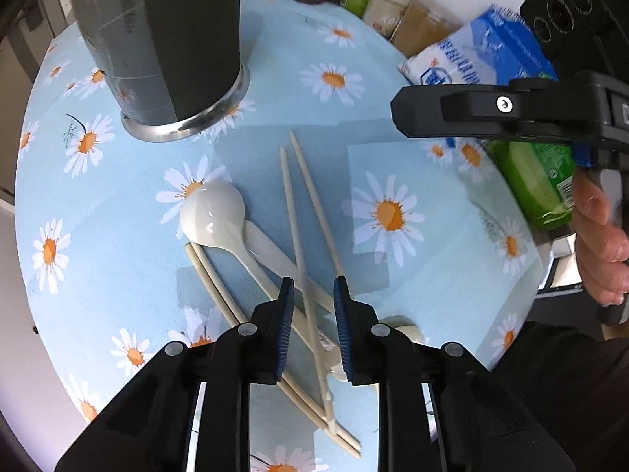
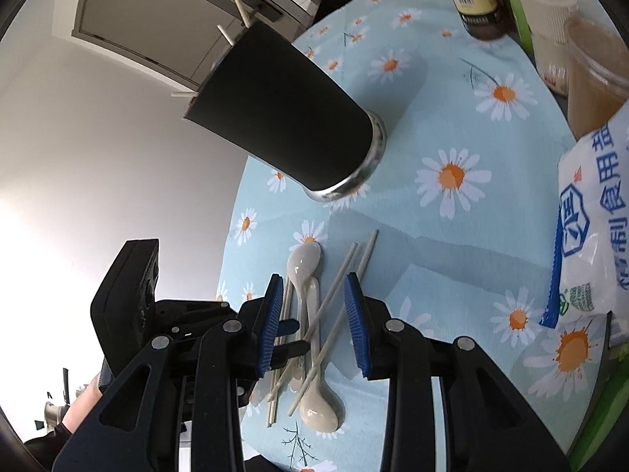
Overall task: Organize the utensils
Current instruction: 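Close the left tool on a wooden chopstick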
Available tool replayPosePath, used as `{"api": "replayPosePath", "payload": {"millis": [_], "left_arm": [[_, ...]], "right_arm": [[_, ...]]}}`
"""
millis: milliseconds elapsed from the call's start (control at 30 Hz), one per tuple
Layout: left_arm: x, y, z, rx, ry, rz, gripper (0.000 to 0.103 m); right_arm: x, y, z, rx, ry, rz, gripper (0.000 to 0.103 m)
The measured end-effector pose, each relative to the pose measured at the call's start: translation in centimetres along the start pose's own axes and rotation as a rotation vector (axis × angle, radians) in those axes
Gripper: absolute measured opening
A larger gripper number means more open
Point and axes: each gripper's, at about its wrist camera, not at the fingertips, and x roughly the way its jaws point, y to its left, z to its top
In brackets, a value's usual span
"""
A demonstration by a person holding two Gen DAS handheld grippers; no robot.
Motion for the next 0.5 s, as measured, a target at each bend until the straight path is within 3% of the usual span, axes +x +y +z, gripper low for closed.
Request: {"api": "replayPosePath", "payload": {"millis": [500], "left_arm": [[1.0,0.7,0.8,-0.022,0.072,-0.043,0.005]], "right_arm": [[1.3,-0.7,-0.6,0.028,0.058,-0.002,0.034]]}}
